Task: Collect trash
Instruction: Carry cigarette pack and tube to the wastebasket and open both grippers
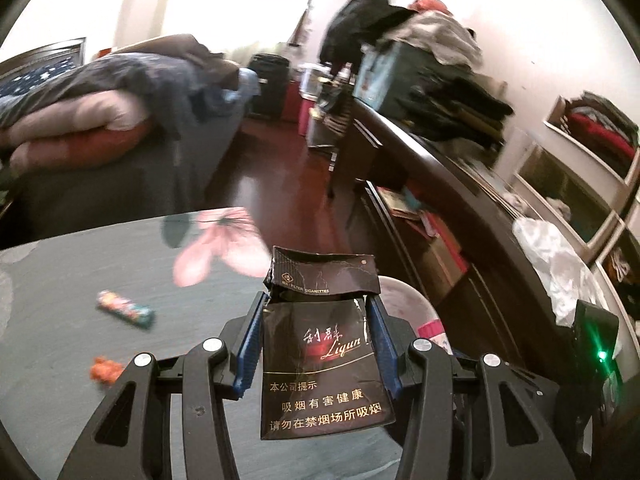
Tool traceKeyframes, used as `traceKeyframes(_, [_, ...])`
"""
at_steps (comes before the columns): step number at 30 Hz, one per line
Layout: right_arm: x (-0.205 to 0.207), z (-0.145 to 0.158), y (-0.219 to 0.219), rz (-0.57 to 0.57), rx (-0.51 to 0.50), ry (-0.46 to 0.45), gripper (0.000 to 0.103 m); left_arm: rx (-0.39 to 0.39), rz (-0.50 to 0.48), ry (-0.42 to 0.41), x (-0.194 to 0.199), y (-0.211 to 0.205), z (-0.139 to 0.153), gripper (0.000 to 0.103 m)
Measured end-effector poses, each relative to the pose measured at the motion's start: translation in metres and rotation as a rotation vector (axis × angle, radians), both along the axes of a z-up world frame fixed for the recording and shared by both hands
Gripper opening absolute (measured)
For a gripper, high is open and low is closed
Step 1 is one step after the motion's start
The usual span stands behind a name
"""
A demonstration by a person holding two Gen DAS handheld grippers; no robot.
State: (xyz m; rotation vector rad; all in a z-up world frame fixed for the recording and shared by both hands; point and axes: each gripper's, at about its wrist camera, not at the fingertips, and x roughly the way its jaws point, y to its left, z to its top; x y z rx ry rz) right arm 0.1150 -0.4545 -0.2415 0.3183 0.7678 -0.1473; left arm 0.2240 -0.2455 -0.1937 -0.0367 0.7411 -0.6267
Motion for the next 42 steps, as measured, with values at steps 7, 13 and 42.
traceKeyframes(7, [-0.009,-0.007,-0.041,-0.096,-0.002,0.008,0.024,0.021,-0.085,0.001,-0.002,-0.045,-0.007,0.049])
traceKeyframes(13, [-0.007,-0.018,-0.065,-0.160,-0.005,0.025,0.024,0.029,-0.149,0.029,0.006,-0.084,-0.018,0.049])
traceKeyframes(42, [0.059,-0.108,-0.124,-0.276,-0.035,0.131,0.035,0.107,-0.187,0.197,0.069,-0.187,-0.098,0.076])
